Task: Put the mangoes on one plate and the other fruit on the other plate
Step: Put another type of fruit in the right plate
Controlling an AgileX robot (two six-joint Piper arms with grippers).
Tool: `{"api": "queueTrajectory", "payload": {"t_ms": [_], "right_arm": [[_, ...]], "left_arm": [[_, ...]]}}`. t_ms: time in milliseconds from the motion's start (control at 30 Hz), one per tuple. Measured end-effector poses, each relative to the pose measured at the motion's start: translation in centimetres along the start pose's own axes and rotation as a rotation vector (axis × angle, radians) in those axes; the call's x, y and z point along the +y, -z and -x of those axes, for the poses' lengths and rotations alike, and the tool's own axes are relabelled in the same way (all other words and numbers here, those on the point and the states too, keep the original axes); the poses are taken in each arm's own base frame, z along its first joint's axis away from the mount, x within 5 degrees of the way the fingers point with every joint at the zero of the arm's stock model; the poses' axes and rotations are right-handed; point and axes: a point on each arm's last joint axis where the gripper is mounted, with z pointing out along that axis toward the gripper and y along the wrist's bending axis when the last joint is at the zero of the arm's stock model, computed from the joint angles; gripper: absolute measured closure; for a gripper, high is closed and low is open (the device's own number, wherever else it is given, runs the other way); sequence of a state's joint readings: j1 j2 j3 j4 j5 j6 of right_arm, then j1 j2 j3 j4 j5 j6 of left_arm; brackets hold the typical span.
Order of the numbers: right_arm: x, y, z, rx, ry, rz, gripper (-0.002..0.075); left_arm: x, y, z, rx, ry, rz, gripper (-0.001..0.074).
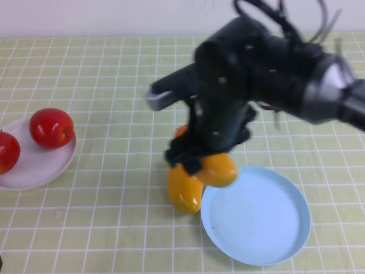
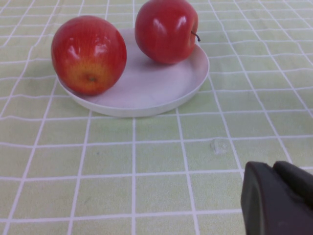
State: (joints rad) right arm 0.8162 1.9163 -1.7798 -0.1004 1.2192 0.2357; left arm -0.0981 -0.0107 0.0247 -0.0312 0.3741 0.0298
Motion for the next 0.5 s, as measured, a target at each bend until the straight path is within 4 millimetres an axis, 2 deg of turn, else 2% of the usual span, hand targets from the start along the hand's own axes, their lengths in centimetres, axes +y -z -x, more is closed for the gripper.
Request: {"api": "queueTrajectory", "payload": {"t_ms": [100,167,333,500], "right_arm": [[-2.5,-0.3,-2.5,0.073,-0.059,-0.042,0.0187],[-3.2,-1.0,-4.0,0.124,-0.092,-0.046,0.0187],[-3.3,-4.1,-6.2,0.187,-0.178,0.048,0.0187],[-3.3,-6.6,-6.9,0.211,-0.231,0.085,0.0187]], "left_arm": [[0.0,0.0,0.0,0.000,0.000,0.000,0.0734],[0.0,0.0,0.0,0.000,0.000,0.000,0.0734],[0.0,0.0,0.0,0.000,0.000,0.000,0.0734],[0.0,0.0,0.0,0.000,0.000,0.000,0.0734]]}}
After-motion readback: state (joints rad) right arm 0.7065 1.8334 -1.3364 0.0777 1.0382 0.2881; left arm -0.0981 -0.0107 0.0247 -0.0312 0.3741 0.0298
